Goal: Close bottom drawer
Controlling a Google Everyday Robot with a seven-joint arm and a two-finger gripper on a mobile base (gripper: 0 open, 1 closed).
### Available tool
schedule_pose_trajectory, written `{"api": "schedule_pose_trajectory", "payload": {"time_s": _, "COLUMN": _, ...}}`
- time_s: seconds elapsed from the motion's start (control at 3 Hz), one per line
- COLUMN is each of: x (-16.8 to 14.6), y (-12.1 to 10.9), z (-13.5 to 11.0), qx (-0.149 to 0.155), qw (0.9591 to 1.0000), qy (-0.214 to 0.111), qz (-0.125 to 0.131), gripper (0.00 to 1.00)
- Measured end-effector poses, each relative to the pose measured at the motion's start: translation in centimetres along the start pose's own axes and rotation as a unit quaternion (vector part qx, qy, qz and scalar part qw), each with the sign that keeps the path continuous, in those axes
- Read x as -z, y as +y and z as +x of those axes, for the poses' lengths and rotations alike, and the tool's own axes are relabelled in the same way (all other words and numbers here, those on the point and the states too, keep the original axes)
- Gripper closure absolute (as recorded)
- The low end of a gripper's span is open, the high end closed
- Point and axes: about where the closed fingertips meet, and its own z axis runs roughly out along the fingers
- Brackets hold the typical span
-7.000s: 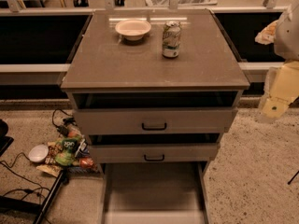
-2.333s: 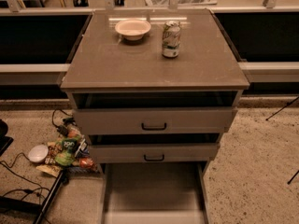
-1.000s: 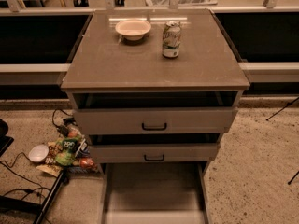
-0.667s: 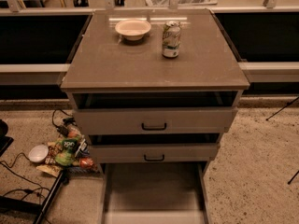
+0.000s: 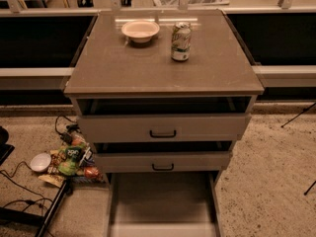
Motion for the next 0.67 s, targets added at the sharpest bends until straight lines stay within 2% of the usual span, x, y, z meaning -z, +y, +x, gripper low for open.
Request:
{"api": "schedule_pose_trajectory", "payload": {"time_s": 0.33, "x": -0.8, "y": -2.3, "z": -2.6, "qx": 0.025, "qw": 0.9996, "qy": -0.013, "qz": 0.008, "gripper": 1.0}}
{"api": "schedule_pose_trajectory", "payload": {"time_s": 0.67, "x": -0.7, "y": -6.7, "z": -8.2, "qx": 0.067, "qw": 0.9969, "qy": -0.027, "qz": 0.03, "gripper": 1.0}}
